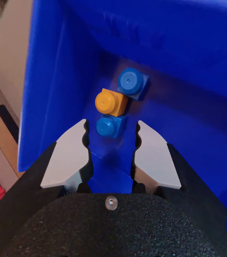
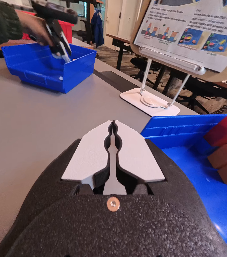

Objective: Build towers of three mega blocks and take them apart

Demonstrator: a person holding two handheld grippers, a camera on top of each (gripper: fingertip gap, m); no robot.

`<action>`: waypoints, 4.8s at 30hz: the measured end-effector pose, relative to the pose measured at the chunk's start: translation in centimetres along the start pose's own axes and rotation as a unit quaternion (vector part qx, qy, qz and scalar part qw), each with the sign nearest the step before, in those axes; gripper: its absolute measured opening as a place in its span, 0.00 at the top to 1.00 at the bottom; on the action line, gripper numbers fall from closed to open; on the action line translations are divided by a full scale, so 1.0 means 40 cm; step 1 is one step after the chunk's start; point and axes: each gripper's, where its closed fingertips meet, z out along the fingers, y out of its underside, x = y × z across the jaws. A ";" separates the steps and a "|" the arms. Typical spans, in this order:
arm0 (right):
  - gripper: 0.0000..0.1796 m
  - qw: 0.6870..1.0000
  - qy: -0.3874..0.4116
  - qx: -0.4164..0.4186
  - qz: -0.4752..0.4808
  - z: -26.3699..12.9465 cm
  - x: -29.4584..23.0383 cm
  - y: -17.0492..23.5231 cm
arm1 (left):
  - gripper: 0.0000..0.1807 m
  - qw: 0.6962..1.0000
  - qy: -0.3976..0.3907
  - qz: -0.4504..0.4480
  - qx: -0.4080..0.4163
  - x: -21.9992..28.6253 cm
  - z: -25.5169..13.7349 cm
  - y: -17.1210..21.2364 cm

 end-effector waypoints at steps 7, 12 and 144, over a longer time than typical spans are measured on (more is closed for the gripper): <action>1.00 0.999 -0.019 -0.014 -0.035 0.013 -0.037 0.012 | 0.80 0.997 -0.040 0.045 -0.042 0.003 0.028 0.025; 1.00 0.999 -0.024 -0.016 -0.041 0.020 -0.049 0.013 | 0.80 0.991 -0.106 0.054 0.054 -0.008 -0.142 -0.039; 0.80 0.938 -0.321 -0.131 -0.030 0.087 -0.363 0.100 | 0.80 0.850 0.332 0.288 0.292 1.077 -0.268 -0.042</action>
